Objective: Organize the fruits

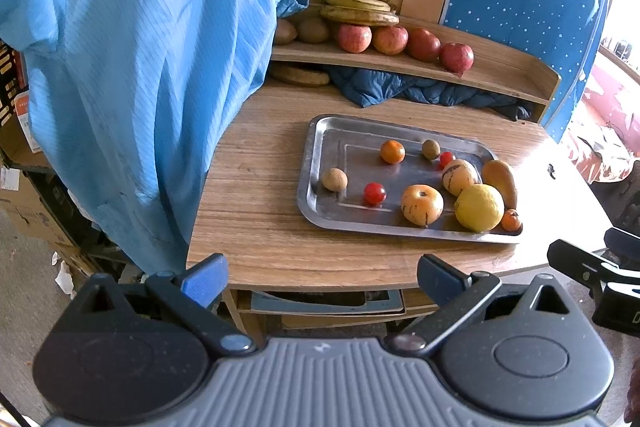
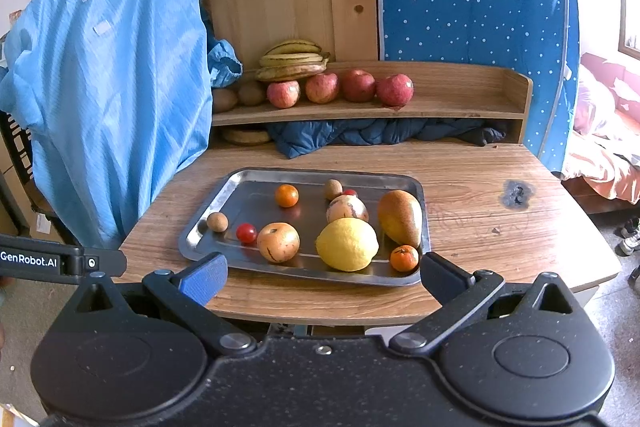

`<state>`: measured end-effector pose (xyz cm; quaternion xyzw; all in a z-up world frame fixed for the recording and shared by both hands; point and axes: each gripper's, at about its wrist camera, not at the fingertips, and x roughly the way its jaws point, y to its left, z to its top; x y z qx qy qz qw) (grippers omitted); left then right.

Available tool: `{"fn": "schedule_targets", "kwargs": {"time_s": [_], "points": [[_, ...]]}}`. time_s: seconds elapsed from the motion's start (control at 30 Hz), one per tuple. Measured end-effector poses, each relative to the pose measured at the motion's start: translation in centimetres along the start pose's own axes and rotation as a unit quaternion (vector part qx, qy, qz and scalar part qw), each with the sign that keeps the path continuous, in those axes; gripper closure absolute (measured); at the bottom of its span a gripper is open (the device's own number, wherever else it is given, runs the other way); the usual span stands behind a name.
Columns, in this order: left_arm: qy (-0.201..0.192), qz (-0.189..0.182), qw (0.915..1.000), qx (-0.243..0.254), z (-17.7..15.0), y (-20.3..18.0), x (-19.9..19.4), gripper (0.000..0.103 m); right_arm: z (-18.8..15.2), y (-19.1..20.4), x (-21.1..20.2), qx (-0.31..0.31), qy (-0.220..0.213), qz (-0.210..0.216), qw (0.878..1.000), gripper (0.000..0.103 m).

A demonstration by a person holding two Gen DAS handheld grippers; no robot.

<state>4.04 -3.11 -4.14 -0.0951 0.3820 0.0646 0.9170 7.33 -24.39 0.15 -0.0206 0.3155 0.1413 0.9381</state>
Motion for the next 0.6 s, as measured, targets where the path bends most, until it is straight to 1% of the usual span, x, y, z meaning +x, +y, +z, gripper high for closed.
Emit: {"fn": "schedule_targets", "kwargs": {"time_s": [0.6], "points": [[0.007, 0.004, 0.9999, -0.009, -0.03, -0.27, 0.51, 0.001, 0.18, -0.73, 1.01, -0.005, 0.011, 0.006, 1.0, 0.001]]}}
